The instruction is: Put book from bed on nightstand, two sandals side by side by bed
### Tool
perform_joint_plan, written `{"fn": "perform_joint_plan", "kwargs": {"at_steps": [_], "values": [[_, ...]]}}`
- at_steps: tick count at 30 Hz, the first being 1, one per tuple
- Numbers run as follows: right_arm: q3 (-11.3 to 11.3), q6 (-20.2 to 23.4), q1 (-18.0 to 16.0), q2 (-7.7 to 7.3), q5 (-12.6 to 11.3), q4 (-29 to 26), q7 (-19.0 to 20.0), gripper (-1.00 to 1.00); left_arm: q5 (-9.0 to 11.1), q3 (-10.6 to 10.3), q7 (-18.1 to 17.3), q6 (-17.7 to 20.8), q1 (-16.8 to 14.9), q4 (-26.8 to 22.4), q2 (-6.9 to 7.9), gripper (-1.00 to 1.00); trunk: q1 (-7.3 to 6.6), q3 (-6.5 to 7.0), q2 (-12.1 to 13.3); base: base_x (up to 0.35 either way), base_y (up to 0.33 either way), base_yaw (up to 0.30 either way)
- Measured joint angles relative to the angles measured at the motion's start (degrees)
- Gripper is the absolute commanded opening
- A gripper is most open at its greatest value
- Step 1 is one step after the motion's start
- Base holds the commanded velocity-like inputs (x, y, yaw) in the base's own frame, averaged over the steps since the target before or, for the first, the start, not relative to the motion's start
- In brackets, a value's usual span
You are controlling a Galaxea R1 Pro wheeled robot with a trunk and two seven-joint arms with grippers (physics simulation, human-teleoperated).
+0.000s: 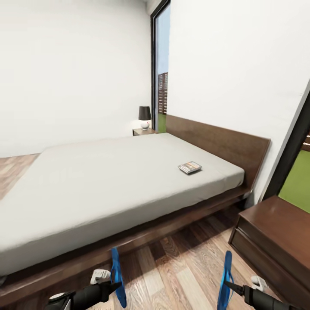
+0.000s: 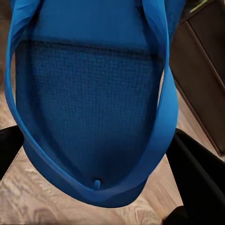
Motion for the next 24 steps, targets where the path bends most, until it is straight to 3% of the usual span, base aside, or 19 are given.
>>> {"fn": "perform_joint_plan", "kwargs": {"at_steps": [11,24], "values": [[-0.03,0.0,0.0,-0.01,-0.03,0.0,0.1,-1.0,0.02,-0.07,-0.03,0.0,0.01,0.0,0.0,-1.0,0.0,0.0,0.0,-0.022,0.0,0.279],[-0.02,0.0,0.01,-0.03,-0.05,-0.02,0.18,-1.0,0.02,-0.16,0.0,0.0,0.01,0.02,-0.01,-1.0,0.01,0.0,0.0,-0.07,-0.052,0.018]]}}
